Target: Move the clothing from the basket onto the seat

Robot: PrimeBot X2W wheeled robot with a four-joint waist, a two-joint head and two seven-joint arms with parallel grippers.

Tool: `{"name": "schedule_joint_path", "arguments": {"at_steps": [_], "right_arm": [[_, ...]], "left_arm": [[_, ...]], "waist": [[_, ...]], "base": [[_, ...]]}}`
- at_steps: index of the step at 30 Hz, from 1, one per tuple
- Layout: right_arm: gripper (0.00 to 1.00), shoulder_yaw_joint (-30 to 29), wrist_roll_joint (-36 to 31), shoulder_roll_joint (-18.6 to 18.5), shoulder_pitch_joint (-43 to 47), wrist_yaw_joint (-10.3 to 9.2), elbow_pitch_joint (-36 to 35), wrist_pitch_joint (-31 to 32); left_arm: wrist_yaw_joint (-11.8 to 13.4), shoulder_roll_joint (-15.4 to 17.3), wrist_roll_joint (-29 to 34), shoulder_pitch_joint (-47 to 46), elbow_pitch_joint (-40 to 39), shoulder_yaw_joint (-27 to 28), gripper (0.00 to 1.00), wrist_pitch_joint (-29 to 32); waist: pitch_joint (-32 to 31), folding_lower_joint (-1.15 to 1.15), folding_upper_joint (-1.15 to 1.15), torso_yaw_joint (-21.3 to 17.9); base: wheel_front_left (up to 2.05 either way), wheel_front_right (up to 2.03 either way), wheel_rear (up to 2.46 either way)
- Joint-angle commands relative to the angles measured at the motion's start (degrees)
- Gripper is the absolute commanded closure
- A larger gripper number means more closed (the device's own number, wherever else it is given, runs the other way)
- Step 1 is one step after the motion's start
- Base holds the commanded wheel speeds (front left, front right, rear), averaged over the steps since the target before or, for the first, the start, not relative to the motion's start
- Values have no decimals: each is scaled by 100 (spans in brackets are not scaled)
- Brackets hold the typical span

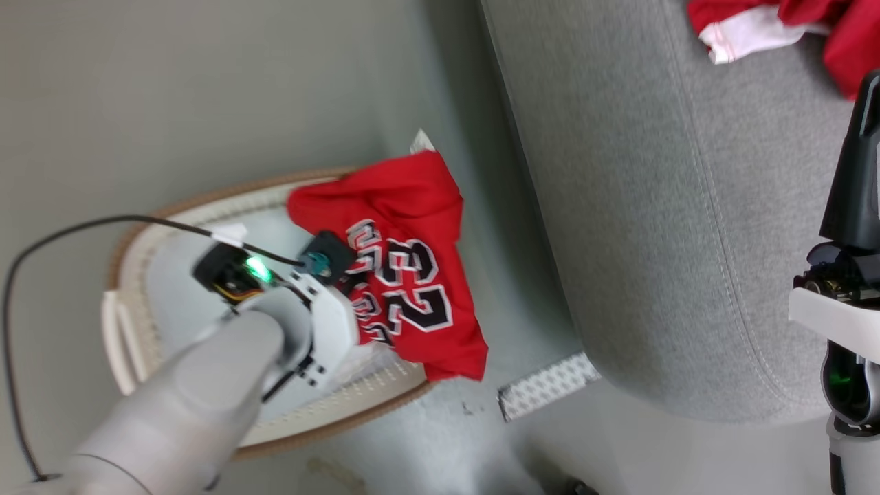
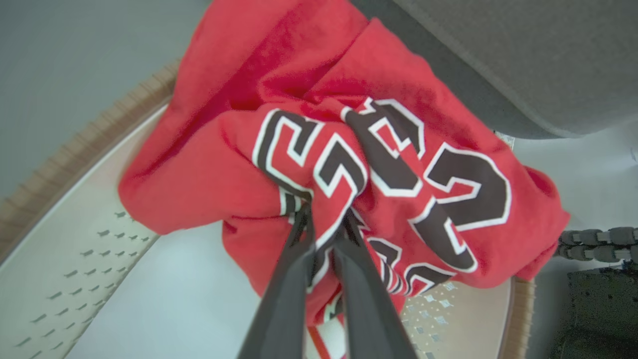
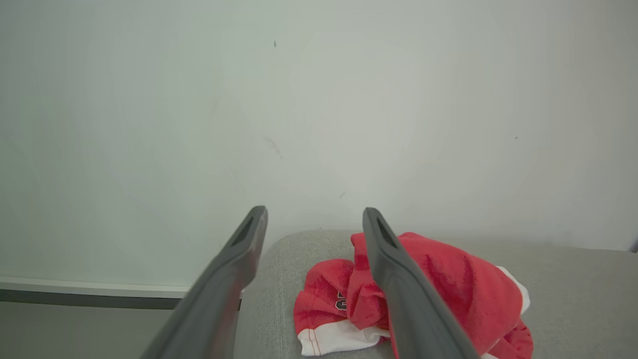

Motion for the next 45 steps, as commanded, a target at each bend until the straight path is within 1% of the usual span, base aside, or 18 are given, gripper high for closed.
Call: {"name": "schedule_joint_path", "arguments": {"at_steps": [1, 15, 21, 25, 29, 34, 41, 45], "right_arm": [[0, -25, -65, 2, -4, -13, 37, 4], [0, -173, -645, -1, 405, -13, 558, 4], [0, -218, -762, -4, 633, -13, 815, 4], [0, -274, -679, -71, 812, -13, 948, 5], [0, -254, -538, -163, 988, -13, 1082, 5], [0, -166, -393, -243, 1168, -13, 1250, 5], [0, -78, -193, -305, 1403, -13, 1459, 4], [0, 45, -85, -295, 1544, -13, 1576, 5]], "left_arm": [[8, -60, -110, 75, -21, -19, 100, -79], [8, -884, -1052, 557, -123, -143, 100, -804], [8, -1100, -1368, 790, -321, -68, 100, -1069], [8, -1181, -1535, 914, -471, 47, 100, -1174], [42, -1167, -1582, 1006, -670, 212, 100, -1216], [130, -1074, -1654, 1084, -1018, 444, 100, -1248], [320, -803, -1741, 1150, -1787, 819, 100, -1252], [504, -575, -1786, 1107, -2317, 1005, 100, -1249]], "waist": [[-353, 0, 0, 241], [-2235, 0, 0, 965], [-2906, 0, 0, 1268], [-3310, 0, 0, 1464], [-3645, 0, 0, 1642], [-3952, 0, 0, 1849], [-4274, 0, 0, 2127], [-4411, 0, 0, 2243]], "base": [[0, 0, 0], [0, 0, 0], [0, 0, 0], [0, 0, 0], [0, 0, 0], [0, 0, 0], [0, 0, 0], [0, 0, 0]]}}
